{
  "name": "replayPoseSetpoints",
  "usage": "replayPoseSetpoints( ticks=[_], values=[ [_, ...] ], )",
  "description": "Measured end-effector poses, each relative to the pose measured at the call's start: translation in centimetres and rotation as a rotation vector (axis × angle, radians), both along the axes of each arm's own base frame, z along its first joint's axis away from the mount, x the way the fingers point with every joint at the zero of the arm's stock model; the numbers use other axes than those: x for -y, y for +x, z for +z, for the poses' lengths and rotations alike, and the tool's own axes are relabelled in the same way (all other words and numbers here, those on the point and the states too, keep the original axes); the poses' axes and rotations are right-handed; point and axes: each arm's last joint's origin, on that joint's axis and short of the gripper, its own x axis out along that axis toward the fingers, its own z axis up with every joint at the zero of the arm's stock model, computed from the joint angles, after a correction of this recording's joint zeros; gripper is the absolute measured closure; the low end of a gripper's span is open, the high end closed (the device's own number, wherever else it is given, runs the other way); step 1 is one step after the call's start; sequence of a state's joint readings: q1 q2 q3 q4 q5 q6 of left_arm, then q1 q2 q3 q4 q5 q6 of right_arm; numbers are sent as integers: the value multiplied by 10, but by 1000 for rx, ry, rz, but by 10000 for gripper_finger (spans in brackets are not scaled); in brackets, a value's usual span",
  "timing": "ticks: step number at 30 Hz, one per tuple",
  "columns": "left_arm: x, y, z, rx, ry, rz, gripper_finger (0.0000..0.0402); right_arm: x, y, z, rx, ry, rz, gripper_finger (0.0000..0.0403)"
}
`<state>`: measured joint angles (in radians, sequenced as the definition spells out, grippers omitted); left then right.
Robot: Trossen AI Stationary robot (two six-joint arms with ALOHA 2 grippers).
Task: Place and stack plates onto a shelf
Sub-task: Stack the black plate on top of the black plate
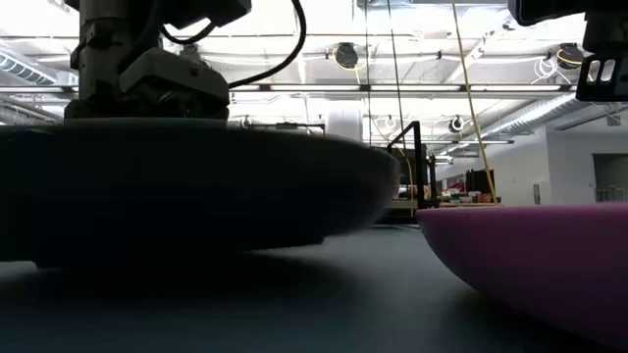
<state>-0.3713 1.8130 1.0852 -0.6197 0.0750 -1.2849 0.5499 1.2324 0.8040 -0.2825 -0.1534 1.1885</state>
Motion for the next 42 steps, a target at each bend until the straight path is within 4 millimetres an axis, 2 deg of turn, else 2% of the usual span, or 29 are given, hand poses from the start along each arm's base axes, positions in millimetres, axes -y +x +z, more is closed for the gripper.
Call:
replayPoseSetpoints(
  ticks=[7,9,18,24,32,42],
  values=[
    [-5,3,-2,46,-20,-15,377,0,0,0,0,-1,-4,351],
    [-5,4,-1,57,-25,-13,389,0,0,0,7,-10,-13,351],
    [-3,5,4,66,-49,17,391,3,2,0,38,-66,-117,351],
    [-11,-7,22,38,-40,40,391,5,3,0,62,-105,-159,351],
    [-28,-31,58,11,-4,65,391,5,4,0,85,-125,-146,351],
    [-51,-49,83,27,57,40,391,5,4,0,97,-138,-128,351]
  ],
)
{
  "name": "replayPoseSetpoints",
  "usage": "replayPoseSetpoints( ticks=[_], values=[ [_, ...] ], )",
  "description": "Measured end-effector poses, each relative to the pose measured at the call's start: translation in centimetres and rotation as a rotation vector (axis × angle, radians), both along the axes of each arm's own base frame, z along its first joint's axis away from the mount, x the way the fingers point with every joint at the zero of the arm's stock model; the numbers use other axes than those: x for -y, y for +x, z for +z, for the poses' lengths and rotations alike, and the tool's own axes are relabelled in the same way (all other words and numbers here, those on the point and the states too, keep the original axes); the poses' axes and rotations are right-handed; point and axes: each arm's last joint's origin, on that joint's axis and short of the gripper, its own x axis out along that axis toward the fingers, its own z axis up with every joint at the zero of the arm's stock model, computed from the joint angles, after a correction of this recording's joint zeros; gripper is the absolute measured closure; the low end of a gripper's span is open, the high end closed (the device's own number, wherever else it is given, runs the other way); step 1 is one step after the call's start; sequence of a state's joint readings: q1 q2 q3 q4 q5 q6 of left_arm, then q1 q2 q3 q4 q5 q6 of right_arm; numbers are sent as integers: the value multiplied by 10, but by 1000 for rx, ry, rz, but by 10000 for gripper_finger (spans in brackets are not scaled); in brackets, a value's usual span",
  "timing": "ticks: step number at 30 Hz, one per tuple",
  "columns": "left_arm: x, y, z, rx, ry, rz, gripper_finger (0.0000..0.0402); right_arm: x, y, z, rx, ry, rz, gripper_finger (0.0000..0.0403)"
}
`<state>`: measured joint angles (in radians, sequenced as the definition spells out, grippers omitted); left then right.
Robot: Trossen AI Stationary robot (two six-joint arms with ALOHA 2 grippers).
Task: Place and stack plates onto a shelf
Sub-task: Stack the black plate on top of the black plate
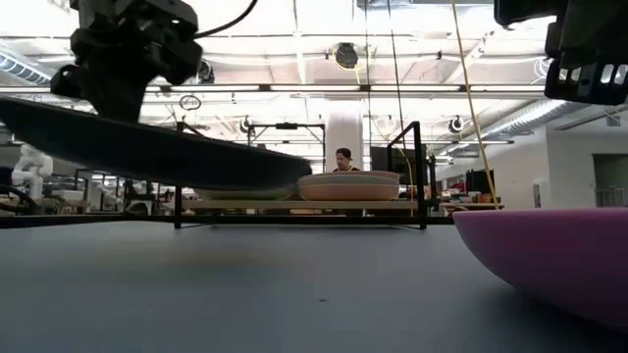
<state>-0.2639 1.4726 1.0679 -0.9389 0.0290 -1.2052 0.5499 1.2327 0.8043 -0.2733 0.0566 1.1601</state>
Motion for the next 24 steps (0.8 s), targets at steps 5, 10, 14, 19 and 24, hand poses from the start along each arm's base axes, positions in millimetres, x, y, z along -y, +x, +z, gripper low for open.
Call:
replayPoseSetpoints(
  ticks=[5,10,14,19,24],
  values=[
    [-15,-10,11,-7,9,-56,391,1,1,0,19,-29,-42,351],
    [-30,-14,24,69,55,-74,391,1,1,0,18,-32,-41,351],
    [-45,-16,30,106,103,-95,391,2,1,0,32,-52,-69,351],
    [-63,-19,38,144,172,-146,391,4,2,0,58,-93,-109,351],
    [-85,-14,58,200,265,-211,391,4,2,1,58,-89,-115,351]
  ],
)
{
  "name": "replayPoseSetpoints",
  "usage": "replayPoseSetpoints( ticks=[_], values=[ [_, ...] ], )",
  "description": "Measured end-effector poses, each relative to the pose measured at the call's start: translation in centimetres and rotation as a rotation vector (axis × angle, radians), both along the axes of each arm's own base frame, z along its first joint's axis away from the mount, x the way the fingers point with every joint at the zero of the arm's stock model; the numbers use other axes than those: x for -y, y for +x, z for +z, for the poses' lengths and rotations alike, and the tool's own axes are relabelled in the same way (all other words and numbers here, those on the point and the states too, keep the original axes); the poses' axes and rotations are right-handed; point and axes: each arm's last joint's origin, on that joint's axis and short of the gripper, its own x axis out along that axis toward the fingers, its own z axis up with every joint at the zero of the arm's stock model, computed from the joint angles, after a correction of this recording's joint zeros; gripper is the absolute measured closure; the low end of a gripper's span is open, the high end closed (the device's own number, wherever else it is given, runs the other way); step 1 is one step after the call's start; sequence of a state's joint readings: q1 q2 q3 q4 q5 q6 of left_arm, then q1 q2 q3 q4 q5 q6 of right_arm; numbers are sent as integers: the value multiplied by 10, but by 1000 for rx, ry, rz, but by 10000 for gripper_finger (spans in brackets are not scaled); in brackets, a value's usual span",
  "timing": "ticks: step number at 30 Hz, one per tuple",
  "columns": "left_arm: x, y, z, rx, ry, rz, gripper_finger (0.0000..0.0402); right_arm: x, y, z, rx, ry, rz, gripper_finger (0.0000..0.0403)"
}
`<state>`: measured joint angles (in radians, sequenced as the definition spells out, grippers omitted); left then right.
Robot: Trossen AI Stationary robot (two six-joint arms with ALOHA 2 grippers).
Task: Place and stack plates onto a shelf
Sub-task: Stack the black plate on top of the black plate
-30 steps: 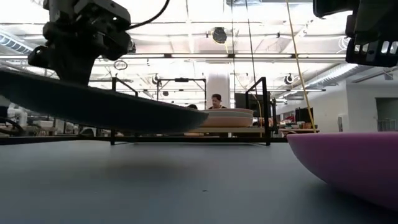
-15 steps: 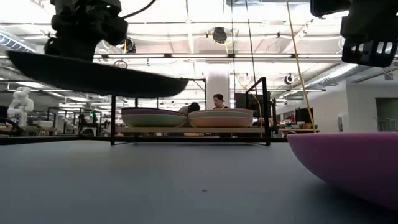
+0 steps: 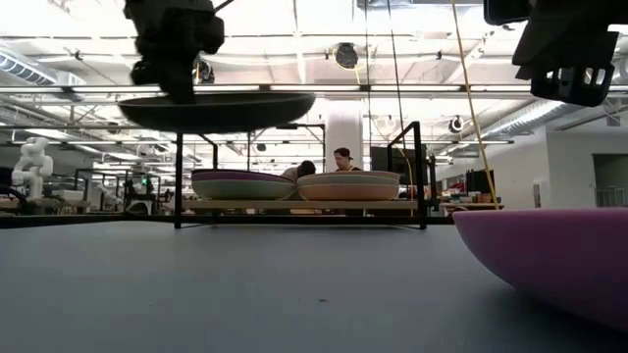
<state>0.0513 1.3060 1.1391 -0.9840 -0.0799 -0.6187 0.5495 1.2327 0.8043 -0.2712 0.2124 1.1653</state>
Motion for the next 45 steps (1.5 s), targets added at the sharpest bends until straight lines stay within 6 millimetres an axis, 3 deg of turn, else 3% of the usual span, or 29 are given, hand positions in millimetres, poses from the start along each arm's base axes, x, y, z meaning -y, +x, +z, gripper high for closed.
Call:
replayPoseSetpoints(
  ticks=[14,22,28,32,38,45],
  values=[
    [-86,-1,80,253,348,4,391,0,1,0,11,-7,-19,351],
    [-133,-26,107,266,509,75,391,1,1,0,5,23,-56,351],
    [-157,-44,121,292,582,118,391,1,1,0,1,41,-76,351],
    [-171,-51,128,320,625,140,391,2,1,1,18,23,-106,351],
    [-199,-46,128,307,601,130,391,2,2,1,34,21,-147,351],
    [-236,-29,105,189,438,93,391,2,2,1,30,40,-165,351]
  ],
)
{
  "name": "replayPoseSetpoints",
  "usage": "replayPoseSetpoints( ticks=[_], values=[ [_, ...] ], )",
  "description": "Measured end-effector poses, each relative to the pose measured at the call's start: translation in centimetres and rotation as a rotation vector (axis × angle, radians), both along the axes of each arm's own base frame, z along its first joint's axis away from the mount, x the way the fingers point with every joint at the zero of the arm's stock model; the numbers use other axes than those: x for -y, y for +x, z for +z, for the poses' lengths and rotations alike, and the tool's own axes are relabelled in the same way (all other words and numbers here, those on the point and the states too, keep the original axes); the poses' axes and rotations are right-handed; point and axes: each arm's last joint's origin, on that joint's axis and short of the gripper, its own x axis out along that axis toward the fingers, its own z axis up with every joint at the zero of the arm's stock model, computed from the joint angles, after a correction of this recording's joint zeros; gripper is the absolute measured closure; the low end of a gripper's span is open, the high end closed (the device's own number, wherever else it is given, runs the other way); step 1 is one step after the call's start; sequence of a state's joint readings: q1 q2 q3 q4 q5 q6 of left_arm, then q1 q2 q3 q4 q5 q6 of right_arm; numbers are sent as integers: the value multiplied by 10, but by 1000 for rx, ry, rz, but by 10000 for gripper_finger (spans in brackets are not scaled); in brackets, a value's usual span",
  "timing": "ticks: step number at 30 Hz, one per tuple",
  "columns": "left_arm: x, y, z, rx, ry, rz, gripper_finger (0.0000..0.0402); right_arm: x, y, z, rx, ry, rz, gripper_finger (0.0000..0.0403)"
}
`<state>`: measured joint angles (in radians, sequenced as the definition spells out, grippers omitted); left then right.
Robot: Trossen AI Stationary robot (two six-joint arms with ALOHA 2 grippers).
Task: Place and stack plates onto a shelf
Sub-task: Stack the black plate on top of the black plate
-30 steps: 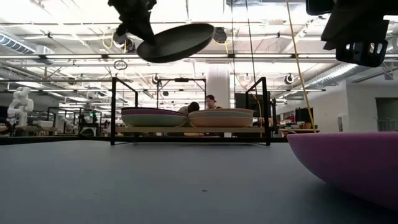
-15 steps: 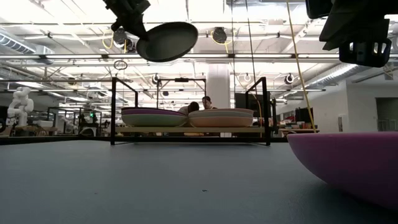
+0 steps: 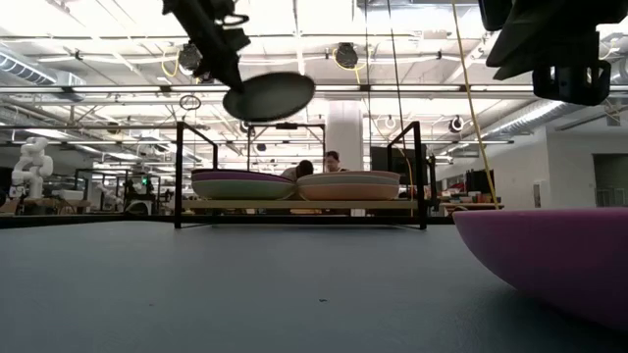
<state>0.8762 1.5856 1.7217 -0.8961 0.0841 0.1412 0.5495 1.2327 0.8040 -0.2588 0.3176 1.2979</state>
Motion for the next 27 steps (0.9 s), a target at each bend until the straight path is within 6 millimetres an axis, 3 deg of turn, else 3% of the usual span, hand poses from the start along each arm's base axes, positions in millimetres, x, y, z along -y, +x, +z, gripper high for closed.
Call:
replayPoseSetpoints(
  ticks=[7,18,27],
  values=[
    [-19,13,-18,-120,-145,4,391,1,1,0,19,-10,-53,351],
    [-25,14,-47,-254,-327,41,391,2,1,1,34,-23,-74,351],
    [-27,22,-54,-346,-234,-158,391,2,1,1,33,-24,-74,351]
  ],
)
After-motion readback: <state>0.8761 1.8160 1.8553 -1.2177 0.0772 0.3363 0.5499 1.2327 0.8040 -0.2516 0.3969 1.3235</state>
